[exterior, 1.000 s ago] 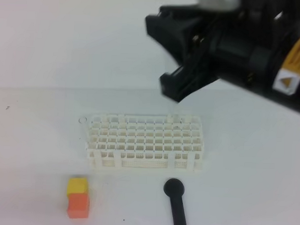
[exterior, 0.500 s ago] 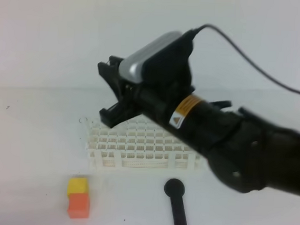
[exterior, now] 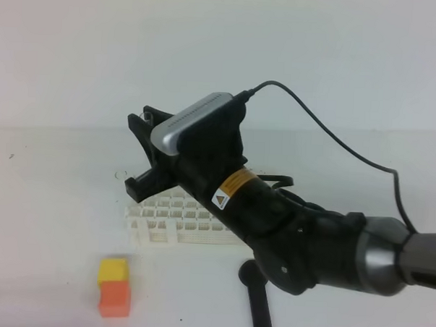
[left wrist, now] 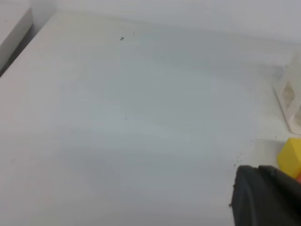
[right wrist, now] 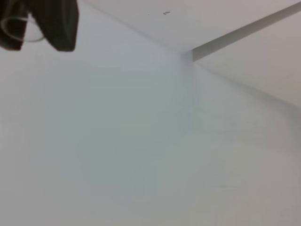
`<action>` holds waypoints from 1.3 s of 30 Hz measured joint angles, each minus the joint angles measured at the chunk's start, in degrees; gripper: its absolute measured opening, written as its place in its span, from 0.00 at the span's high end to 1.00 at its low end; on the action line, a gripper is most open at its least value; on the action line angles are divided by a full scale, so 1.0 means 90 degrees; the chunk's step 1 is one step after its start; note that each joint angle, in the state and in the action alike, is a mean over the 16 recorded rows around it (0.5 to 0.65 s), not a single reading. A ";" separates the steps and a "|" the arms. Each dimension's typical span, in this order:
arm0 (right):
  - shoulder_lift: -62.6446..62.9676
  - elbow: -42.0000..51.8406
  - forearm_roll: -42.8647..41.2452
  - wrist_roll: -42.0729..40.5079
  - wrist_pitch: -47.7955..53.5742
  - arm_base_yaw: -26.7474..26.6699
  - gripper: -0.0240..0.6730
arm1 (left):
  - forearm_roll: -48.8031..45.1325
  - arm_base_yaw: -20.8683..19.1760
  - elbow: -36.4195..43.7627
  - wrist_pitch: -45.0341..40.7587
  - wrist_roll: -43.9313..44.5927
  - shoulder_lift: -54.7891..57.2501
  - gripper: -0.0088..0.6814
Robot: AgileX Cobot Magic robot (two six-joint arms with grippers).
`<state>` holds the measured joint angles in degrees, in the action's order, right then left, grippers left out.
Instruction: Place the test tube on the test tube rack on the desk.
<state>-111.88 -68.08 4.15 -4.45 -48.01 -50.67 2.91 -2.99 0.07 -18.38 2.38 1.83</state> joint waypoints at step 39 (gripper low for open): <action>-0.1237 -0.0616 0.0206 -0.0383 -0.0008 -0.0091 0.79 | 0.0040 0.0000 0.0000 -0.0171 -0.0089 -0.0240 0.99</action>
<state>-123.00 -73.63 6.00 -7.90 -48.07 -51.49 3.27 -2.99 0.07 -19.91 1.58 -0.33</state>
